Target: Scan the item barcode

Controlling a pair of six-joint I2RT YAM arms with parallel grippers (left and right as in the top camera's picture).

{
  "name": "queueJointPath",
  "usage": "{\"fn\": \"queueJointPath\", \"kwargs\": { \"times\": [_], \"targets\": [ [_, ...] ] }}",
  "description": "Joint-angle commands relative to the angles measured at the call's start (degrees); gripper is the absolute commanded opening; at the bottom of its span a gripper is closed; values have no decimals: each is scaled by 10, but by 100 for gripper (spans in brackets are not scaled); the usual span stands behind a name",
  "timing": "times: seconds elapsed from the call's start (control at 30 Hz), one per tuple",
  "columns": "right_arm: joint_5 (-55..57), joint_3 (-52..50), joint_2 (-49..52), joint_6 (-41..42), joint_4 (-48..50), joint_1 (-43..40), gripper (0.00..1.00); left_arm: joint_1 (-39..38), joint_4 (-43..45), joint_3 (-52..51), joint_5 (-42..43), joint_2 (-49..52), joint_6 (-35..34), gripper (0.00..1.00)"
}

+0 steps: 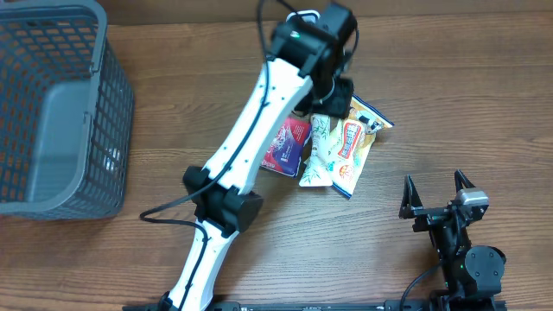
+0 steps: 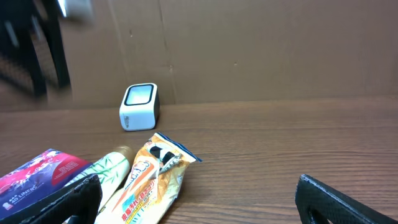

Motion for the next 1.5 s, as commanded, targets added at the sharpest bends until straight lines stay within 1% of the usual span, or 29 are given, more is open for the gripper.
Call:
{"fn": "queueJointPath", "kwargs": {
  "times": [0.0,0.1,0.23,0.33,0.43,0.53,0.7,0.83,0.9,1.0,1.17,1.33,1.47],
  "targets": [
    [3,-6,-4,-2,4,2,100,17,-5,113,12,-26,16,64],
    [3,-6,-4,-2,4,2,100,44,-5,162,-10,-59,16,77],
    [3,-6,-4,-2,4,2,100,105,-5,165,-28,-124,23,84],
    [3,-6,-4,-2,4,2,100,166,-5,161,-29,-177,34,86],
    [3,-6,-4,-2,4,2,100,247,-5,143,-29,-235,35,93],
    [3,-6,-4,-2,4,2,100,345,-5,110,-35,-283,59,96],
    [3,-6,-4,-2,4,2,100,501,-5,52,-40,-319,57,100],
    [3,-6,-4,-2,4,2,100,626,-5,6,-49,-311,38,100],
    [3,-6,-4,-2,4,2,100,674,-5,-18,-52,-300,26,100],
    [3,-6,-4,-2,4,2,100,734,-5,-62,-38,-277,28,100],
    [3,-6,-4,-2,4,2,100,774,-5,-136,-18,-245,83,100],
    [3,-6,-4,-2,4,2,100,776,-1,-212,-18,-207,106,100],
    [3,-6,-4,-2,4,2,100,775,7,-259,-13,-170,129,98]
  ]
}}
